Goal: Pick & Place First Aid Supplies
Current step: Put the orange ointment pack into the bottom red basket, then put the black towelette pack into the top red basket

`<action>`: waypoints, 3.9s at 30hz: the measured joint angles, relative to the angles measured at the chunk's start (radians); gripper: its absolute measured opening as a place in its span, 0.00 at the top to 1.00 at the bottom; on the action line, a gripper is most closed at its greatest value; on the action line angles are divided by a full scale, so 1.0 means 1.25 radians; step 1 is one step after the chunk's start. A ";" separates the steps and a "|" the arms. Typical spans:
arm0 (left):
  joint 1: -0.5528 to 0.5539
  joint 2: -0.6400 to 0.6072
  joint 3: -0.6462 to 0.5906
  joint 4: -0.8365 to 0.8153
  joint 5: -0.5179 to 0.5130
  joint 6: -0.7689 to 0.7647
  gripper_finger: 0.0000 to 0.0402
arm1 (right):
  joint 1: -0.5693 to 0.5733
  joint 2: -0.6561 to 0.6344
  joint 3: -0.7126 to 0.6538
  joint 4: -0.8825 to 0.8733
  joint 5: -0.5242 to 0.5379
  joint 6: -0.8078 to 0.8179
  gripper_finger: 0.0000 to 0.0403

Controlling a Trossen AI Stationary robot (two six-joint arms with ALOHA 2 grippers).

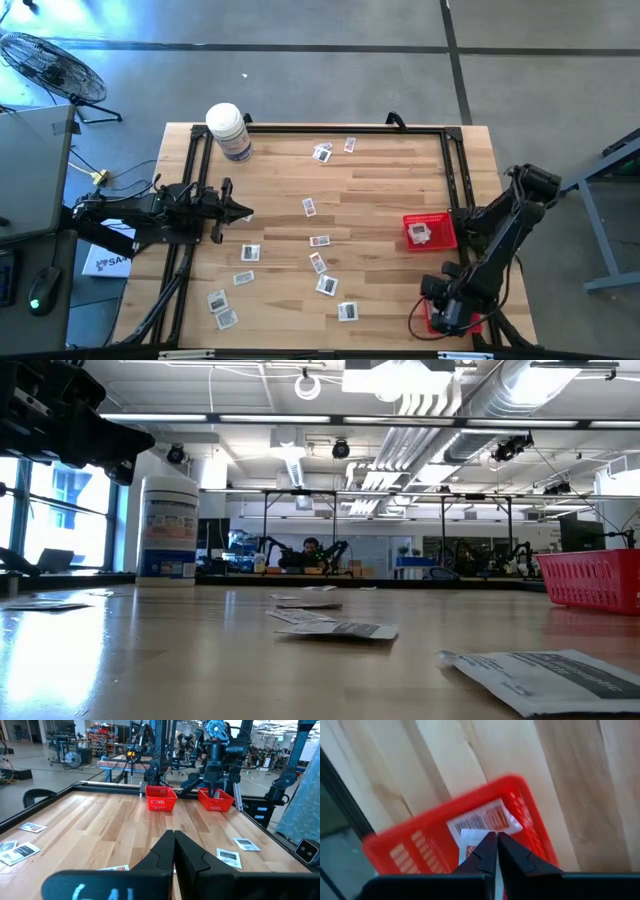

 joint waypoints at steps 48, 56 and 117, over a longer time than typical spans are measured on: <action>0.000 0.000 0.000 0.000 0.000 0.000 1.00 | -0.427 0.271 0.007 0.827 -0.042 -0.894 0.59; 0.000 0.000 0.000 0.000 0.000 0.000 1.00 | -0.399 0.369 0.104 0.786 0.019 -0.973 0.61; 0.000 0.000 0.000 0.000 0.000 0.000 1.00 | -0.395 -0.095 0.108 -0.149 0.328 -0.560 1.00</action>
